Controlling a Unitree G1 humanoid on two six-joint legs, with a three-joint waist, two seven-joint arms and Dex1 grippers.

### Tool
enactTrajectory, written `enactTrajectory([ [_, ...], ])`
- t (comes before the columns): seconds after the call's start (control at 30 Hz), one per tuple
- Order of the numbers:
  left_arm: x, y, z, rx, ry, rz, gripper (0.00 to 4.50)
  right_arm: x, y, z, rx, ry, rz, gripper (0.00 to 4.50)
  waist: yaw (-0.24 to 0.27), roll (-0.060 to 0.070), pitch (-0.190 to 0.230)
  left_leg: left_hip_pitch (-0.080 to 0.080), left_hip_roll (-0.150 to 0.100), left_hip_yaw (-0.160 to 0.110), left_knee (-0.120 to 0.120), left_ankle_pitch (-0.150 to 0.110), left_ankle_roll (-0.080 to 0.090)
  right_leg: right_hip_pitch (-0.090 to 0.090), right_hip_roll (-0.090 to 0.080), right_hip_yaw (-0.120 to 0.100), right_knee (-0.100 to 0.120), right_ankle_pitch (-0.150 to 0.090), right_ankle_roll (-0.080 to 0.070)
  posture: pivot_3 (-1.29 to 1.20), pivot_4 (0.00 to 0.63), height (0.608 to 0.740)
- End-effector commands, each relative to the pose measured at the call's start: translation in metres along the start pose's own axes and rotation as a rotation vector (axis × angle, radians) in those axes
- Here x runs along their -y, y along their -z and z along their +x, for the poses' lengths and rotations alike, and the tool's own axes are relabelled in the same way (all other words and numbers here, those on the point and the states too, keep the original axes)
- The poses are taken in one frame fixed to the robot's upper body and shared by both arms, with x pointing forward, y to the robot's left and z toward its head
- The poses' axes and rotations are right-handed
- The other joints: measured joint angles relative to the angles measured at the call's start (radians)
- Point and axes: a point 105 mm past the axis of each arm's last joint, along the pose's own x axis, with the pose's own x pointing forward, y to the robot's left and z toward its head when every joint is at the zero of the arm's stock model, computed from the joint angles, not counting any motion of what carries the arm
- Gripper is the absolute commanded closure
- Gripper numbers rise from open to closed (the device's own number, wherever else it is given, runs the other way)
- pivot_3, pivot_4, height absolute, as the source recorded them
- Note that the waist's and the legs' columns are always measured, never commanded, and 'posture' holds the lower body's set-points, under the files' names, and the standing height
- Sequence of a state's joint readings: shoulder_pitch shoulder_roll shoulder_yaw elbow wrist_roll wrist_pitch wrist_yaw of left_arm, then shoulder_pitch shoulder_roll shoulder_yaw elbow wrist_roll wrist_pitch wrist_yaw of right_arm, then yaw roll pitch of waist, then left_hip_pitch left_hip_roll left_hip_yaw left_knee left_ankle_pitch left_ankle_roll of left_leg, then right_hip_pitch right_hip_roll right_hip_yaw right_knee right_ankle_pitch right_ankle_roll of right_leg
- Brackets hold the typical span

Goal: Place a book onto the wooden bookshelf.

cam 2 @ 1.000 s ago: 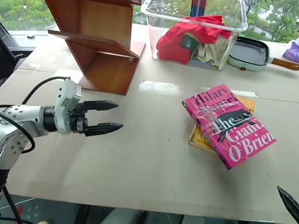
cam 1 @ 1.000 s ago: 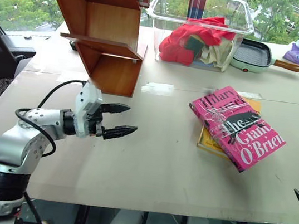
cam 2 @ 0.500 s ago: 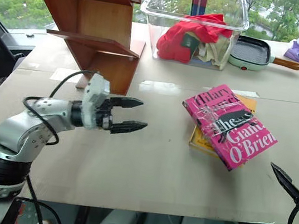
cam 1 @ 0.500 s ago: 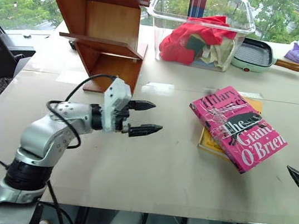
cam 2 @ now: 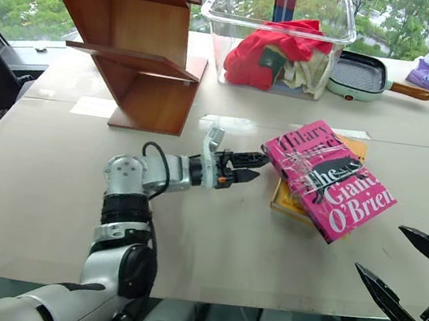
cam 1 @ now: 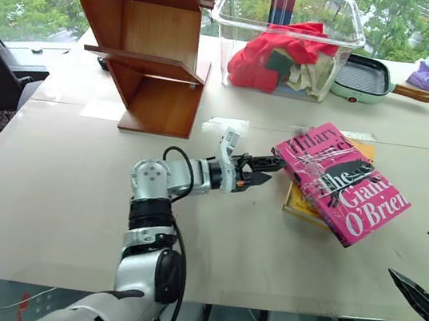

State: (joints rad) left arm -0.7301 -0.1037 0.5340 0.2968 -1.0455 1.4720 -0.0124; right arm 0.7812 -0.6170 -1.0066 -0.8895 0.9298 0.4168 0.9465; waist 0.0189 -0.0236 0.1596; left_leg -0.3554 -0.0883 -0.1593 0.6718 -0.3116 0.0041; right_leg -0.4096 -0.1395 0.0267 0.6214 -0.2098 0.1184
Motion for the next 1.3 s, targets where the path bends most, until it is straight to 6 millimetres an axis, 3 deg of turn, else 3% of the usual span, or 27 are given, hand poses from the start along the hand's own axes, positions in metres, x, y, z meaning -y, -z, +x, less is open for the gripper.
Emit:
enactTrajectory([
  [0.03, 0.003, -0.005, 0.012, 0.052, 0.012, -0.05, 0.42, -0.006, -0.011, -0.003, 0.022, 0.007, -0.04, 0.09, 0.001, 0.0, 0.0, -0.001, 0.0, 0.0, 0.0, 0.0, 0.0, 0.0, 0.0, 0.0, 0.0, 0.0, 0.0, 0.0, 0.15, 0.725],
  [0.23, -0.002, 0.0, 0.029, 0.075, 0.007, -0.101, 0.42, -0.014, -0.01, -0.003, 0.016, 0.003, -0.004, 0.09, 0.0, 0.0, 0.0, -0.003, 0.0, 0.0, 0.0, 0.0, 0.0, -0.003, 0.0, 0.0, -0.001, 0.0, 0.0, 0.0, 0.15, 0.725],
  [0.37, 0.005, 0.009, 0.049, 0.067, 0.048, -0.11, 0.42, -0.016, -0.013, -0.004, 0.066, 0.01, 0.032, 0.09, 0.002, 0.0, 0.0, -0.002, 0.0, 0.0, 0.0, 0.0, 0.0, -0.002, 0.0, 0.0, -0.001, 0.0, 0.0, 0.0, 0.15, 0.725],
  [0.5, 0.008, 0.012, 0.055, 0.05, 0.072, -0.103, 0.42, -0.019, -0.01, -0.001, 0.079, 0.002, 0.043, 0.09, 0.008, 0.0, 0.0, -0.002, 0.0, 0.0, 0.0, 0.0, 0.0, -0.002, 0.0, 0.0, -0.001, 0.0, 0.0, 0.0, 0.15, 0.725],
  [0.8, 0.013, 0.019, 0.059, -0.012, 0.1, -0.066, 0.42, 0.022, -0.008, -0.004, 0.093, 0.0, 0.014, 0.09, 0.021, 0.0, -0.001, -0.003, -0.002, 0.0, 0.002, 0.0, 0.0, -0.002, -0.001, 0.0, -0.001, 0.0, 0.0, 0.0, 0.15, 0.725],
  [1.0, 0.017, 0.019, 0.064, -0.015, 0.116, -0.07, 0.42, 0.028, -0.014, -0.004, 0.077, -0.093, 0.019, 0.09, 0.022, 0.0, 0.0, -0.004, -0.003, -0.001, 0.002, 0.0, 0.0, -0.002, -0.001, 0.0, 0.0, 0.0, 0.0, 0.0, 0.15, 0.725],
  [1.3, 0.027, 0.024, 0.082, -0.002, 0.168, -0.103, 0.42, 0.028, -0.018, -0.002, 0.071, -0.094, 0.003, 0.09, 0.024, 0.0, -0.001, -0.004, -0.003, -0.002, 0.003, 0.0, 0.0, -0.002, -0.001, 0.0, 0.0, 0.0, 0.0, 0.0, 0.15, 0.725],
])
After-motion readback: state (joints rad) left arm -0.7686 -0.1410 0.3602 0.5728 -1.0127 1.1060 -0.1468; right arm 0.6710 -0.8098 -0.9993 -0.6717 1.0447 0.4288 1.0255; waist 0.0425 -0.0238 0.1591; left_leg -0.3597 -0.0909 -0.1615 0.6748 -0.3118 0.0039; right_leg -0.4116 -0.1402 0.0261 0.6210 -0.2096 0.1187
